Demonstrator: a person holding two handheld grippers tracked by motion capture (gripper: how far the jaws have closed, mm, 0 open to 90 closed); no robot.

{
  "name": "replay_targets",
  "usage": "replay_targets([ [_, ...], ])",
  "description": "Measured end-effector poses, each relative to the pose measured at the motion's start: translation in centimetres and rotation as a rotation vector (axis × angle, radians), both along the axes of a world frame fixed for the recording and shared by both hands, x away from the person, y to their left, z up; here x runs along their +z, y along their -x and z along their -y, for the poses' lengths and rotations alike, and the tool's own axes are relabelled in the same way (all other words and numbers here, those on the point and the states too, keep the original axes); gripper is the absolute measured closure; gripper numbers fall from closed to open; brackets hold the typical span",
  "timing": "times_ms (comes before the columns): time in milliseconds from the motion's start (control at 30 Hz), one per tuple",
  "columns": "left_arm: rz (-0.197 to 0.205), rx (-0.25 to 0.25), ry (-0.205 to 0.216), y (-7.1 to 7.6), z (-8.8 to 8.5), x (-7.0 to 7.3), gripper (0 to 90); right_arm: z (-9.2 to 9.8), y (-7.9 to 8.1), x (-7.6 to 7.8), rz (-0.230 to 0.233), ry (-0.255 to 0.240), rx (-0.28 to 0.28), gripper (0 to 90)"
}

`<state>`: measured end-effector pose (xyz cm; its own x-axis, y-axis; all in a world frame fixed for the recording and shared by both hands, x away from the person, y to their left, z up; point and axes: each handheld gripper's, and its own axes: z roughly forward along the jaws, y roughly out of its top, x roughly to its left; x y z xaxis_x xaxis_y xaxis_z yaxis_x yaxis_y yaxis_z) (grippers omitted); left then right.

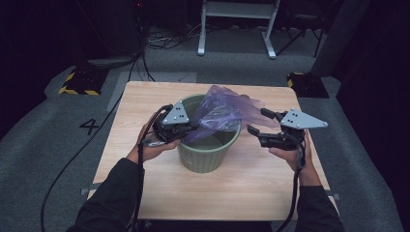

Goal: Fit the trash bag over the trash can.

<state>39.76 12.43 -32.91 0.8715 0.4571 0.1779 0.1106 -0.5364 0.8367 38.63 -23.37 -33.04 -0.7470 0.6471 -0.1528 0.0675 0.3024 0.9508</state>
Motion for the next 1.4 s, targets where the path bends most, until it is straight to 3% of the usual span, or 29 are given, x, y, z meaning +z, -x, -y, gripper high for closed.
replay_targets([
  [100,-0.004,0.002,0.008,-0.1,-0.2,-0.1,89.9,1.0,-0.6,-1.2,-0.031,0.042,-0.006,22.6],
  [233,-0.009,-0.001,0.015,-0.3,-0.5,-0.1,89.9,0.9,-1.3,-3.5,-0.051,0.175,-0.086,21.8],
  [300,-0.013,-0.002,0.018,-0.3,-0.6,-0.2,89.9,0.7,-1.9,-4.3,-0.050,0.226,-0.153,29.9],
  [333,-0.015,-0.003,0.020,-0.3,-0.6,-0.2,89.9,0.6,-2.2,-4.6,-0.040,0.233,-0.177,41.2],
  [467,-0.015,-0.009,0.035,-0.3,-0.6,-0.2,87.5,1.2,-3.1,-5.2,-0.025,0.175,-0.205,69.9],
  [533,-0.016,-0.016,0.041,-0.4,-0.7,-0.1,86.1,1.3,-3.2,-5.1,-0.003,0.142,-0.199,79.2],
  [667,-0.015,-0.015,0.045,-0.3,-0.7,0.1,83.7,1.5,-3.1,-4.3,0.025,0.073,-0.177,88.5],
  [767,-0.013,-0.016,0.040,-0.2,-0.8,0.2,80.9,1.6,-2.9,-3.4,0.046,0.042,-0.165,90.0],
  [867,-0.006,-0.016,0.021,-0.1,-0.7,0.2,80.0,1.3,-2.6,-3.0,0.061,0.047,-0.154,90.0],
  [933,-0.006,-0.019,0.032,0.0,-0.7,0.1,75.4,1.1,-2.3,-2.8,0.074,0.062,-0.158,90.0],
  [1067,-0.041,-0.028,0.077,-0.3,-0.7,0.3,44.4,1.1,-2.1,-2.3,0.087,0.053,-0.165,90.0],
  [1167,-0.036,-0.007,0.112,0.0,-0.3,0.8,28.9,1.1,-1.8,-1.8,0.104,0.054,-0.175,90.0],
  [1267,-0.031,-0.023,0.127,0.2,0.0,1.2,24.8,1.0,-1.5,-1.2,0.122,0.052,-0.179,90.0],
  [1400,-0.025,-0.033,0.116,0.4,0.7,1.4,24.5,0.2,-1.3,-0.2,0.135,0.038,-0.165,90.0],
])
